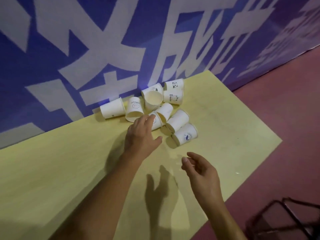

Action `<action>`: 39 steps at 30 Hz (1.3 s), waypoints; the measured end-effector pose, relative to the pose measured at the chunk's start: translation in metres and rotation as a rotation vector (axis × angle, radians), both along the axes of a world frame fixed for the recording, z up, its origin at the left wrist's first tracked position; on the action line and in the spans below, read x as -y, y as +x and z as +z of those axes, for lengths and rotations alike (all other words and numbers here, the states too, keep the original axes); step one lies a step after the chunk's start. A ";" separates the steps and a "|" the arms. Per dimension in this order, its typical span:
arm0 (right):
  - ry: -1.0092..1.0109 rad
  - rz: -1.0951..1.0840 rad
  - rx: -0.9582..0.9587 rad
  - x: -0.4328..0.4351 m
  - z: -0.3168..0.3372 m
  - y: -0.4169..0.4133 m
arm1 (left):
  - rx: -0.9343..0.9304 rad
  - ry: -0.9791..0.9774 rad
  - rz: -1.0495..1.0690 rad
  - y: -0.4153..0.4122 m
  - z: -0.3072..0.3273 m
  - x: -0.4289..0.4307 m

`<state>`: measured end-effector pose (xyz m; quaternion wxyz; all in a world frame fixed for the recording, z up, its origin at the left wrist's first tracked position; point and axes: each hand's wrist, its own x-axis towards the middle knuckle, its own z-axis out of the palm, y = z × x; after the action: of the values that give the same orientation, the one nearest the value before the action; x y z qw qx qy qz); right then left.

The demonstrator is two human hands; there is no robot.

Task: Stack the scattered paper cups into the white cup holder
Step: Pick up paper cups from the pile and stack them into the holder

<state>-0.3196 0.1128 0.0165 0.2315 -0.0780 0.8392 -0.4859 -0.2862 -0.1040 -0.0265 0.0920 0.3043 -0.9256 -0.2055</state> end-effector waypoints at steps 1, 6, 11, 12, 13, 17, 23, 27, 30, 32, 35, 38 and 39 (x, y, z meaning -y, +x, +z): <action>0.011 -0.008 0.008 -0.005 -0.006 -0.011 | 0.046 -0.050 -0.014 -0.014 -0.010 0.004; 0.075 -0.046 0.063 -0.014 -0.028 -0.049 | 0.062 -0.240 0.015 -0.038 -0.036 0.018; 0.121 -0.163 0.182 0.013 -0.043 -0.084 | -0.051 -0.180 0.031 -0.022 -0.023 0.020; 0.124 -0.187 0.240 0.022 -0.043 -0.091 | -0.101 -0.141 0.044 -0.013 -0.017 0.017; 0.112 -0.204 0.305 0.031 -0.043 -0.098 | -0.140 -0.083 0.072 -0.002 -0.010 0.012; 0.055 -0.317 0.463 0.066 -0.041 -0.116 | -0.305 0.247 0.260 0.051 0.007 -0.005; 0.098 -0.351 0.321 0.087 -0.052 -0.117 | -0.518 0.606 0.486 0.123 0.005 -0.003; 0.097 -0.263 0.064 0.085 -0.032 -0.079 | -0.604 0.664 0.576 0.162 0.016 0.006; 0.026 -0.071 -0.081 0.089 -0.005 -0.029 | -0.679 0.676 0.623 0.195 0.029 0.012; -0.045 0.092 -0.122 0.097 0.009 0.008 | -0.715 0.662 0.646 0.221 0.038 0.014; -0.116 0.306 -0.114 0.114 0.031 0.073 | -0.756 0.620 0.634 0.270 0.047 0.020; -0.207 0.445 -0.057 0.133 0.052 0.142 | -0.764 0.573 0.617 0.329 0.052 0.021; -0.218 0.478 -0.057 0.139 0.056 0.165 | -0.759 0.572 0.623 0.350 0.054 0.020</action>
<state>-0.1545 -0.0264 0.0728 0.3064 -0.3122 0.7458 -0.5024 0.0641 -0.1242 0.0278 0.3885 0.4803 -0.6017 -0.5063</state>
